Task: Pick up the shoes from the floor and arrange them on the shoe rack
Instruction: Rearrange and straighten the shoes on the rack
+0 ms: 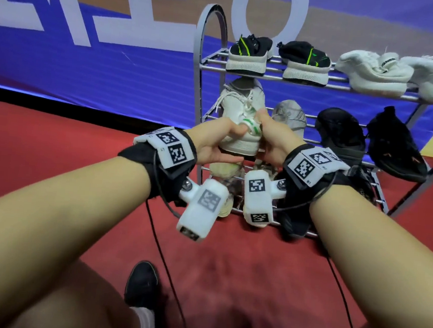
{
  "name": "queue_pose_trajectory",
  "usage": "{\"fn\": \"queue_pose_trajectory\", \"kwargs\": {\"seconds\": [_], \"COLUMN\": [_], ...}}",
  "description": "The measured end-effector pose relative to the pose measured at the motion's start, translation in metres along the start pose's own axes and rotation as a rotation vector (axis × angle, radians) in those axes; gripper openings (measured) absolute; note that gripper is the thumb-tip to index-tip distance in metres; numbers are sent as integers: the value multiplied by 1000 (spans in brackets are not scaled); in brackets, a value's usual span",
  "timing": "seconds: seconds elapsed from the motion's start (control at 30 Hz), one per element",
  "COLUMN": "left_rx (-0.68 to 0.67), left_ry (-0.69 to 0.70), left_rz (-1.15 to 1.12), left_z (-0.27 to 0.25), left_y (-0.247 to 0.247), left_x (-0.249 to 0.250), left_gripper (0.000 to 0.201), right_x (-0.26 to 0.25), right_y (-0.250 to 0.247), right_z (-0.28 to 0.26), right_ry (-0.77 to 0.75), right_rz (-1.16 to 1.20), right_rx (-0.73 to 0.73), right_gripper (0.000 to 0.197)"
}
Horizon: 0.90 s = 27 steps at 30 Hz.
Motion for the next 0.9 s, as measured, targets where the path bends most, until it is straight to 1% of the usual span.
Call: {"fn": "queue_pose_trajectory", "kwargs": {"seconds": [0.07, 0.13, 0.17, 0.23, 0.27, 0.3, 0.37, 0.43, 0.5, 0.63, 0.73, 0.8, 0.83, 0.9], "left_rx": [32, 83, 100, 119, 128, 138, 161, 170, 175, 149, 134, 129, 134, 152], "left_ry": [-26, -60, -69, -57, -49, -41, -23, -14, 1, 16, 30, 57, 68, 88], "left_rz": [3, 24, 26, 16, 3, -7, 1, -2, -29, -61, -59, -42, -20, 10], "left_z": [9, 17, 22, 34, 42, 52, 64, 82, 102, 137, 159, 170, 175, 179], "left_y": [-10, -21, -25, -31, -31, -30, -28, -25, -25, -31, -39, -39, -39, -36], "left_x": [2, 1, 1, 6, 8, 12, 15, 14, 8, -8, -15, -16, -17, -18], "left_gripper": [10, 8, 7, 11, 15, 17, 17, 19, 23, 31, 33, 26, 23, 20], "right_x": [-1, -1, -2, -10, -14, -18, -20, -21, -17, -3, 2, 3, 3, 4], "right_y": [-2, -12, -20, -36, -48, -60, -77, -92, -100, -100, -99, -102, -105, -110], "right_z": [4, 6, 8, 12, 13, 14, 12, 13, 19, 41, 59, 65, 66, 67], "right_ry": [-24, -80, -124, -259, -308, -323, -323, -325, -299, -278, -325, -339, -350, -372], "right_rz": [-16, -160, -249, -397, -469, -565, -738, -810, -812, -809, -863, -866, -833, -767], "right_rx": [37, 119, 162, 257, 335, 411, 489, 483, 445, 369, 353, 377, 387, 404], "right_gripper": [48, 41, 37, 18, 16, 15, 29, 41, 55, 76, 81, 85, 85, 75]}}
Point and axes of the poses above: each hand's wrist, its own z-axis towards the middle knuckle, its own y-axis out of the palm, x = y × z, the point moved 6 cm from there along z, towards the middle knuckle, and after that the axes turned 11 degrees about z, right-handed, at the moved point
